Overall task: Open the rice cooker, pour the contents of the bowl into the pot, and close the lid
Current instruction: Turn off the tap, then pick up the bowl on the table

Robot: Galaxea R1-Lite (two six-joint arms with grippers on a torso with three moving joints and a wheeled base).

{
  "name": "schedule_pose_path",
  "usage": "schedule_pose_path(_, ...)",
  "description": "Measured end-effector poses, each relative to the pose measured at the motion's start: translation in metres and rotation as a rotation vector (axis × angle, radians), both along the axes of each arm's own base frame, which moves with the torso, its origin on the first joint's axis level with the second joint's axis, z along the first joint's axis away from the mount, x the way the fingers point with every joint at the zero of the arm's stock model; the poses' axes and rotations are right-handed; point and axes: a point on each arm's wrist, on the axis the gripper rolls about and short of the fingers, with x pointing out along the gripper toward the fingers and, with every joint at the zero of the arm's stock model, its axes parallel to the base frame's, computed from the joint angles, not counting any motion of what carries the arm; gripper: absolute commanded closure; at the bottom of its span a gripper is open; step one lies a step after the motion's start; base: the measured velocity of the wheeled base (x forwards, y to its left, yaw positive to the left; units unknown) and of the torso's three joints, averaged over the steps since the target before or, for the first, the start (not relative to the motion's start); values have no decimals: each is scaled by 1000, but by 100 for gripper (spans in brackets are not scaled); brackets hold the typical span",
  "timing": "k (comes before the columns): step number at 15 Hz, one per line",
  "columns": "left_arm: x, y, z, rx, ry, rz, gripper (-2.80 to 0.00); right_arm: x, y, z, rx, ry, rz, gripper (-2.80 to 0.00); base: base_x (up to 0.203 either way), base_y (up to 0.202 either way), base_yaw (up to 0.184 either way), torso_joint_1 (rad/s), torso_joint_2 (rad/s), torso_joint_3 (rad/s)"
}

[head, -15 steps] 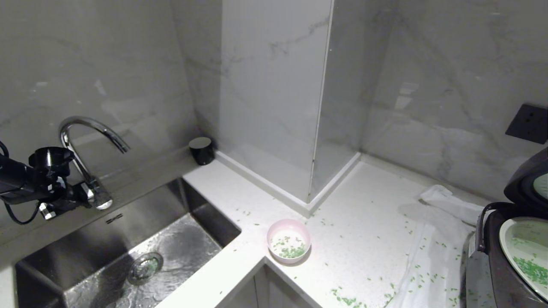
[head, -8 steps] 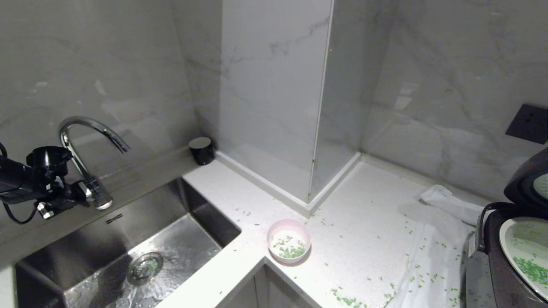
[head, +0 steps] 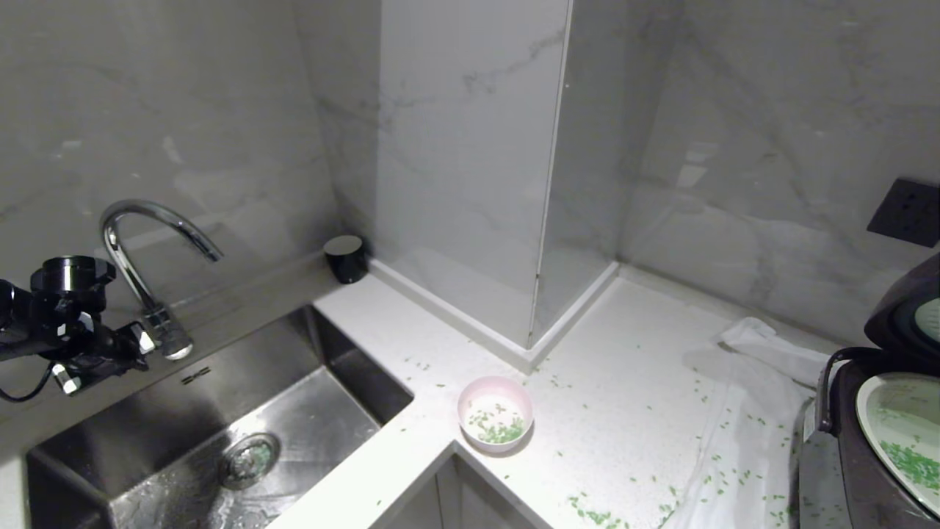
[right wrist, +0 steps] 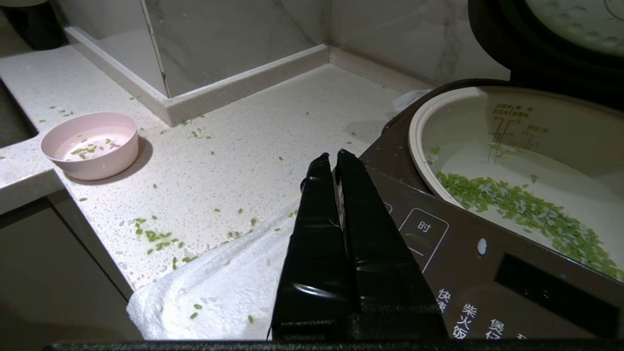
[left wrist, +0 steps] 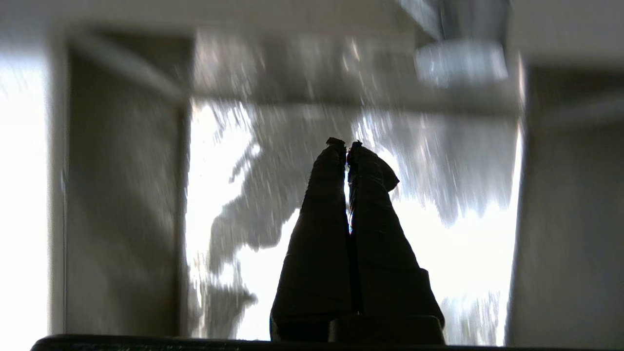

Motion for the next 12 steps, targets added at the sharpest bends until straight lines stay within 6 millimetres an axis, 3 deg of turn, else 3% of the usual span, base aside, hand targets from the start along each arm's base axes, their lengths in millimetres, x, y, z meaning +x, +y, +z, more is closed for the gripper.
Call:
schedule_pose_path(7,-72,-58,34,-155,-57,-233,0,0,0,0,0,0,-1,0,0,0,0,0,0,0)
schedule_pose_path(12,-120,-110,63,-121,-183,-447,0,0,0,0,0,0,0,0,0,0,0,0,0,0)
